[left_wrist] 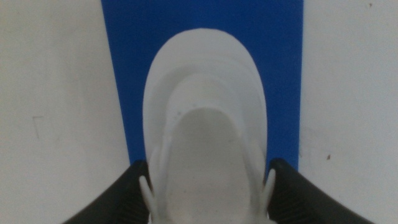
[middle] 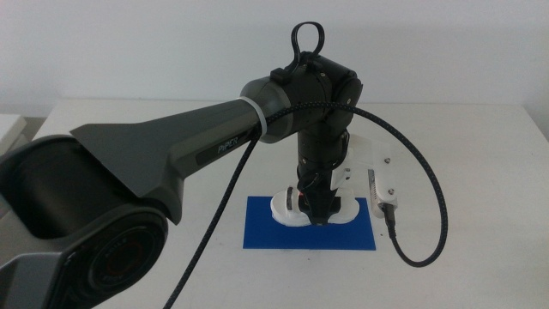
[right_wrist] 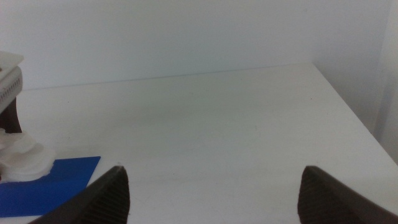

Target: Use one arm to grab the shoe from the table and place it on the mat.

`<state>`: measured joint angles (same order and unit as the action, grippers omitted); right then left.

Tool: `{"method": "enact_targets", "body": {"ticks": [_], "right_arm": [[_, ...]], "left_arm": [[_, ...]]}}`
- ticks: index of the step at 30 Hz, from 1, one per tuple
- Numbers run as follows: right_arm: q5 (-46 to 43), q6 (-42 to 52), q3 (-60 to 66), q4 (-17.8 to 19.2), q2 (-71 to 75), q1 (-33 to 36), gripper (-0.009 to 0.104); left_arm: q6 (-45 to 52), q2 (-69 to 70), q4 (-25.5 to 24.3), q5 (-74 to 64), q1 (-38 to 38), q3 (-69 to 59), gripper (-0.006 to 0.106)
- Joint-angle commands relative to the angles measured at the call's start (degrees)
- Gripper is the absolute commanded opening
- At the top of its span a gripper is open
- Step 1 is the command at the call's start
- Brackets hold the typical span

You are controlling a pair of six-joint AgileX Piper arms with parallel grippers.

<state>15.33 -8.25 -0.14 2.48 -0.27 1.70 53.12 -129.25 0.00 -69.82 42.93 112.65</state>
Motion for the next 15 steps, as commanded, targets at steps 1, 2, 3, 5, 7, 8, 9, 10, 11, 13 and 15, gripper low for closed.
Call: {"method": "enact_targets", "body": {"ticks": [1,2,3,5,7,8,9,10,11,13,15], "right_arm": [[-0.37,0.35,0.14,0.27,0.27,-0.01,0.079],[-0.37,0.35,0.14,0.27,0.27,-0.01,0.079],[-0.37,0.35,0.14,0.27,0.27,-0.01,0.079],[-0.37,0.35,0.14,0.27,0.27,-0.01,0.079],[-0.37,0.35,0.14,0.27,0.27,-0.01,0.079],[-0.37,0.35,0.14,0.27,0.27,-0.01,0.079],[-0.37,0.35,0.14,0.27,0.27,-0.01,0.079],[-0.37,0.35,0.14,0.27,0.27,-0.01,0.079],[-0.37,0.35,0.14,0.27,0.27,-0.01,0.079],[-0.37,0.35,0.14,0.27,0.27,-0.01,0.079],[-0.37,0.35,0.14,0.27,0.27,-0.01,0.079]], "left_arm": [[-2.60,0.06,-0.54,-0.14,0.00,-0.02,0.009],[-3.90,-0.07,-0.66,-0.14,-0.11,-0.02,0.009],[-4.34,-0.56,-0.93,-0.14,-0.09,-0.02,0.009],[-4.34,-1.28,-1.43,-0.14,-0.09,-0.02,0.009],[-4.34,-1.84,-2.03,-0.14,-0.09,-0.02,0.009],[-4.34,-2.05,-2.14,-0.14,-0.09,-0.02,0.009],[-4.34,-2.37,-2.55,-0.14,-0.09,-0.02,0.009],[-4.34,-2.36,-2.55,-0.14,-0.09,-0.02,0.010],[-4.34,-2.51,-2.55,-0.14,-0.09,-0.02,0.011],[-4.16,-2.61,-2.02,-0.14,-0.20,-0.02,0.015],[-4.06,-2.73,-1.77,-0.14,-0.18,-0.02,0.028]]}}
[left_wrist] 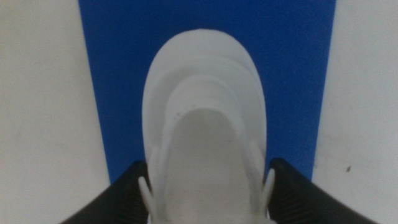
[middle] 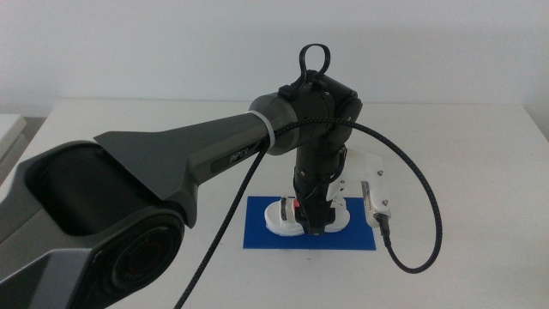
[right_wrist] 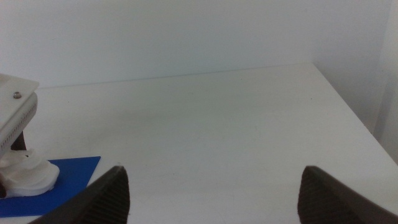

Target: Use one arm to grab the shoe from the table and place it on the mat.

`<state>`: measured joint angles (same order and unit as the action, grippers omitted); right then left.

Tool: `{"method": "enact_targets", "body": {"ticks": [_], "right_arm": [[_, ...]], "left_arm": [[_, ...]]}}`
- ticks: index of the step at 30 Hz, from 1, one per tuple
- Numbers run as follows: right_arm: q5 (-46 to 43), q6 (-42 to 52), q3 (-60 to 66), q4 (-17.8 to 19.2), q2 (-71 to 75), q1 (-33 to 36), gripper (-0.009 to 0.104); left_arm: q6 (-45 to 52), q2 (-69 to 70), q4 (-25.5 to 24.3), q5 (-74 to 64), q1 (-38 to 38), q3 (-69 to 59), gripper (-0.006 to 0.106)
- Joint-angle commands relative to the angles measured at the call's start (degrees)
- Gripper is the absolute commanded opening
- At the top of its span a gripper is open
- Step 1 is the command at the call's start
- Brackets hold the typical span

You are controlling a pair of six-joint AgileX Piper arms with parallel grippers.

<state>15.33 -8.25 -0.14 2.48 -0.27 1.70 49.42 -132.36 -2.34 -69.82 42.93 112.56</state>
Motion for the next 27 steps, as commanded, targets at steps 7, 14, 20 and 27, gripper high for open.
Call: {"method": "enact_targets", "body": {"ticks": [7,14,20,27], "right_arm": [[-0.37,0.35,0.14,0.27,0.27,-0.01,0.079],[-0.37,0.35,0.14,0.27,0.27,-0.01,0.079],[-0.37,0.35,0.14,0.27,0.27,-0.01,0.079],[-0.37,0.35,0.14,0.27,0.27,-0.01,0.079]], "left_arm": [[0.58,0.55,0.80,-0.14,-0.18,0.29,0.094],[-13.06,15.72,3.08,-0.14,-4.20,0.33,0.094],[-19.36,38.11,10.68,-0.14,-14.03,-15.88,0.094],[-30.02,67.73,9.34,12.11,-28.34,-44.48,0.094]]}}
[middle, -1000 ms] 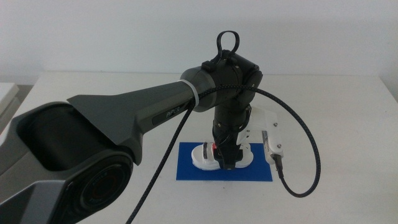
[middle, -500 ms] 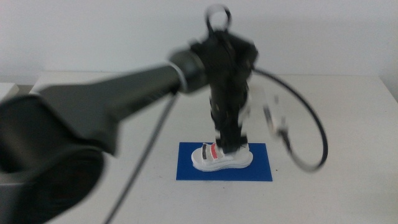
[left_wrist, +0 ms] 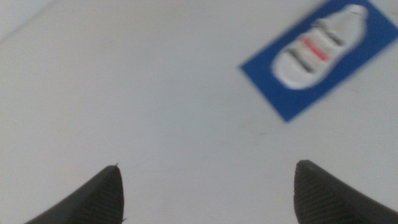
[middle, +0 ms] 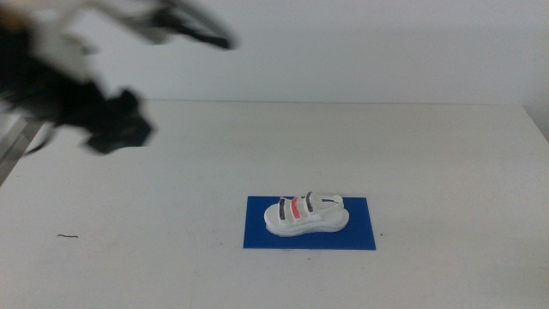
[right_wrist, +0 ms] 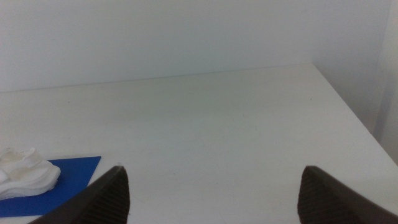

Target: Use one arm to grab the shoe from the table and place it on the mat.

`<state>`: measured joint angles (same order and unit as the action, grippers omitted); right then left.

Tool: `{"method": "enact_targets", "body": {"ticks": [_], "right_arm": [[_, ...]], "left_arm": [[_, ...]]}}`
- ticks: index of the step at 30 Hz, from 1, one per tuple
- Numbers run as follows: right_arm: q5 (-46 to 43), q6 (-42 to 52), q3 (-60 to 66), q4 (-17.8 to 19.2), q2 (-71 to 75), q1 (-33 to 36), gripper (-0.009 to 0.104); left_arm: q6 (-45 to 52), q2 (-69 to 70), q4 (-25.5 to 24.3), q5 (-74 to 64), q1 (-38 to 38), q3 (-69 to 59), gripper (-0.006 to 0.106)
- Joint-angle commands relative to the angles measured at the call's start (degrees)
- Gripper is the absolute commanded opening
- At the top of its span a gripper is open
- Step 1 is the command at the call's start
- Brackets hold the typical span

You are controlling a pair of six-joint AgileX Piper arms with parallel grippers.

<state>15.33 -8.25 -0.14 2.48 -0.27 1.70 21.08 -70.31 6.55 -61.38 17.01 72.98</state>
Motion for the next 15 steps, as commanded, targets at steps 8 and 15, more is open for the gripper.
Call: {"method": "enact_targets", "body": {"ticks": [8,15], "right_arm": [[-0.37,0.35,0.14,0.27,0.27,-0.01,0.079],[-0.37,0.35,0.14,0.27,0.27,-0.01,0.079]], "left_arm": [[-7.23,31.46,1.95,17.31,-14.54,-26.45,0.094],[-8.10,46.65,9.21,34.14,-16.92,-45.20,0.094]]}}
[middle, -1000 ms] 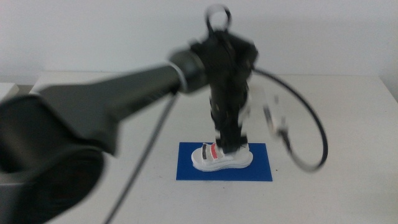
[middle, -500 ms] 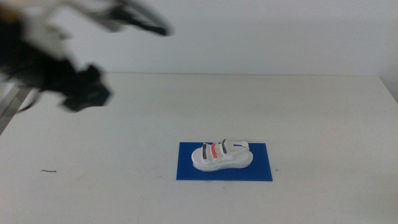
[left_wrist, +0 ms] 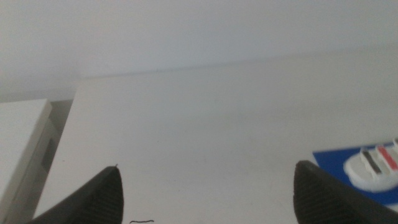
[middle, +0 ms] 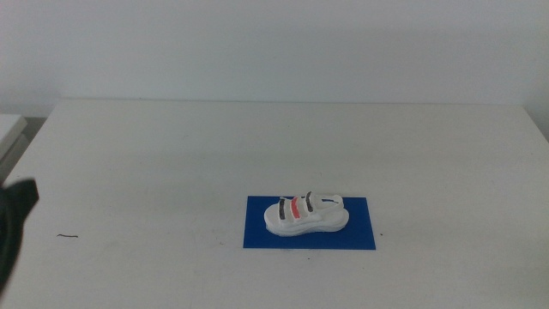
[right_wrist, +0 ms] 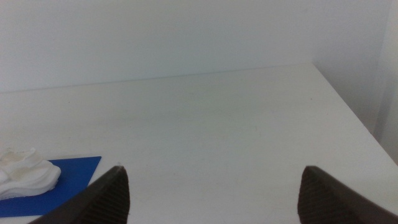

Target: Use one arm to grab the shoe from the table and place it on the mat.

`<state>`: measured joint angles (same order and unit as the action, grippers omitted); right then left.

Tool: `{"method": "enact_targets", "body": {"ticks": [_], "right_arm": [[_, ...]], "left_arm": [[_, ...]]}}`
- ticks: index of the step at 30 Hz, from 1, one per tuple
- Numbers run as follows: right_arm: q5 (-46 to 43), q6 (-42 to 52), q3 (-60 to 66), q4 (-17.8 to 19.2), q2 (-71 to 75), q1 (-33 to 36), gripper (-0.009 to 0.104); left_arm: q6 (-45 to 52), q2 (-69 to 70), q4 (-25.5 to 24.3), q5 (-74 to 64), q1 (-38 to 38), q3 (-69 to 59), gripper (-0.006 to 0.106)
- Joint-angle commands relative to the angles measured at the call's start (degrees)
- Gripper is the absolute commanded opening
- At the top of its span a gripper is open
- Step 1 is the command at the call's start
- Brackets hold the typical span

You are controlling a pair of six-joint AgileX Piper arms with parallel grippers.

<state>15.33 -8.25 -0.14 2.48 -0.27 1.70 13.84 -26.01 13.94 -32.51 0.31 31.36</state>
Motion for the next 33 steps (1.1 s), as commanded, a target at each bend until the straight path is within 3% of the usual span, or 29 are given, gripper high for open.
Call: {"method": "enact_targets", "body": {"ticks": [1,3,5,10,16,22,33], "right_arm": [[-0.37,0.35,0.14,0.27,0.27,-0.01,0.079],[-0.37,0.35,0.14,0.27,0.27,-0.01,0.079],[-0.37,0.35,0.14,0.27,0.27,-0.01,0.079],[-0.37,0.35,0.14,0.27,0.27,-0.01,0.079],[-0.37,0.35,0.14,0.27,0.27,-0.01,0.079],[-0.37,0.35,0.14,0.27,0.27,-0.01,0.079],[-0.37,0.35,0.14,0.27,0.27,-0.01,0.079]], "left_arm": [[-2.19,4.53,1.19,7.66,-0.23,-6.86,0.094],[-10.43,8.48,-1.99,10.56,0.31,-12.47,0.094],[-19.31,12.19,-8.27,12.45,1.96,-17.62,0.094],[-27.34,16.06,-15.52,18.06,7.95,-25.46,0.094],[-23.06,19.20,-15.40,26.44,8.75,-31.36,0.094],[-21.18,26.01,-15.40,21.19,6.44,-31.36,0.094],[-21.18,26.01,-15.62,20.48,5.99,-31.36,0.094]]}}
